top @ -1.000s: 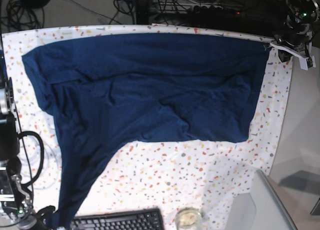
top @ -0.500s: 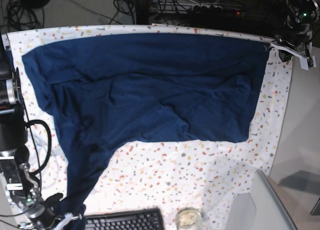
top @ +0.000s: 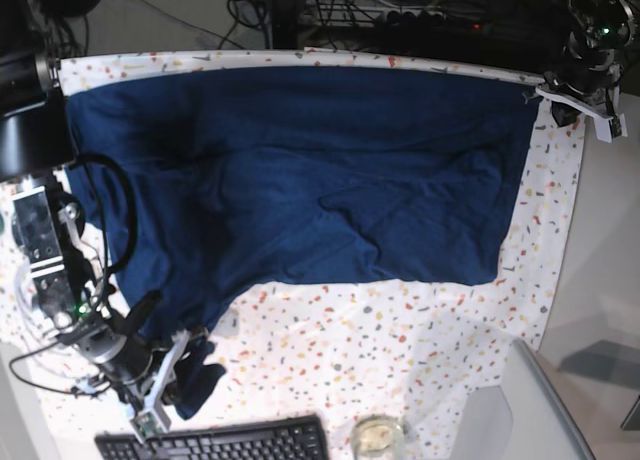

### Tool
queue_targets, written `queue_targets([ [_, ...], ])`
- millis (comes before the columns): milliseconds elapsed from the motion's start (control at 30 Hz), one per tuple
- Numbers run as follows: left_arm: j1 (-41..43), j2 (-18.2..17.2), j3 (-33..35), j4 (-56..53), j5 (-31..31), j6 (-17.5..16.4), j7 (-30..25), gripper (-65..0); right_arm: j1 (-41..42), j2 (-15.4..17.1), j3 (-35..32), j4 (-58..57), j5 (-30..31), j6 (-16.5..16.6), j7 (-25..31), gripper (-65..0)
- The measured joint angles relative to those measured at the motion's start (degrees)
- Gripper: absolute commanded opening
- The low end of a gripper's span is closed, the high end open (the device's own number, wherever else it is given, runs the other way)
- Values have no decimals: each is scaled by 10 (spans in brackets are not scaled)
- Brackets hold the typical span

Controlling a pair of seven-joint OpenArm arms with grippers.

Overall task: Layout the t-shirt on the table in an organized manner, then fold the t-shirt properly
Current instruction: 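Release the corner and reach the right gripper onto the shirt body, then grasp the shirt fabric with the right gripper and tug it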

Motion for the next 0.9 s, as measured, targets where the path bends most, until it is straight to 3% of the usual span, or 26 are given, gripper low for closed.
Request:
queue_targets([
  [233, -2, -1, 1, -2, 0, 0, 0, -650, -104, -47, -5, 97, 4, 1, -34, -650],
  [600, 0, 0, 1, -3, 0, 0, 0, -650, -219, -91, -11, 101, 0, 1, -35, -644],
  [667, 0, 0, 1, -3, 0, 0, 0, -650, -239, -102, -11, 99, 0, 1, -36, -587],
  [800, 0, 0, 1, -3, 0, 0, 0, -650, -272, -110, -11, 114, 0, 1, -39, -392],
  [900, 0, 0, 1, -3, 0, 0, 0, -650, -292, -104, -11, 153, 0, 1, -41, -359],
])
